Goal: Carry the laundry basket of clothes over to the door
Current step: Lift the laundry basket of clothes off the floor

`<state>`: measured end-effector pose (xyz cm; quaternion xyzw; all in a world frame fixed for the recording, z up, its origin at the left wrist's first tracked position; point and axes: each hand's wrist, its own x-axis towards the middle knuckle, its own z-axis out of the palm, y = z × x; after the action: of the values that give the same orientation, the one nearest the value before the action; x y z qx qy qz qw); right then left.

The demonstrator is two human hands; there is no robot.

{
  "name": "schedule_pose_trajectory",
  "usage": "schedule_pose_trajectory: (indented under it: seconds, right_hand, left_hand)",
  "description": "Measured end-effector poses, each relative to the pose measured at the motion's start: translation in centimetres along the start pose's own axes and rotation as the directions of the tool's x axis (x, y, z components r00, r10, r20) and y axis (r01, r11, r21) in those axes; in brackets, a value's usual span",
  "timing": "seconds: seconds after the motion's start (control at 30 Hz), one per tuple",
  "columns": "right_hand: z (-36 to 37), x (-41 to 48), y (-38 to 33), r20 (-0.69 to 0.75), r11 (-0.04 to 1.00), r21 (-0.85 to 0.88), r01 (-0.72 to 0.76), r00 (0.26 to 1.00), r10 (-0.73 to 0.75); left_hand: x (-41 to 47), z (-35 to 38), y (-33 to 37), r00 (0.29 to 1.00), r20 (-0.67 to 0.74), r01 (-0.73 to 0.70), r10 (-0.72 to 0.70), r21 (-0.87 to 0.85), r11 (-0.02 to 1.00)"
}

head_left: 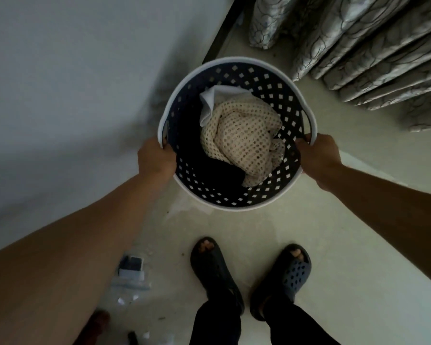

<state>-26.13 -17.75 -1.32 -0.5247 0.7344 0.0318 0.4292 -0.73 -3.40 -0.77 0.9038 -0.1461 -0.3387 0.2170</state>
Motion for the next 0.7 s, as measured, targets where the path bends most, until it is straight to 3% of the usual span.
schedule_pose_trajectory:
  seconds: [0.13, 0.4, 0.53, 0.7]
  right_hand:
    - [-4.9, -4.9, -0.5, -0.060, 0.990, -0.116, 0.085, 0.994, -0.092]
    - [-19.2, -18.4, -2.4, -0.053, 0.981, -0.138, 0.139, 0.988, -0.147]
    - [-26.7, -25.8, -3.9, -0.083, 0.992, 0.009, 0.122, 0.989, -0.121]
    - [-34.2, -35.5, -5.4, -0.238, 0.960, 0.233, 0.154, 0.966, -0.098]
  left_hand:
    - [-5.4, -3.5, 3.0, 0.995, 0.047, -0.094, 0.093, 0.035, 0.995]
    - [-19.2, -13.1, 11.9, 0.949, 0.069, -0.314, 0.307, 0.134, 0.940]
    - [-26.6, -19.0, 17.3, 0.938, 0.096, -0.345, 0.334, 0.146, 0.927]
    - [-34.4, -26.0, 22.7, 0.892, 0.166, -0.446, 0.421, 0.171, 0.878]
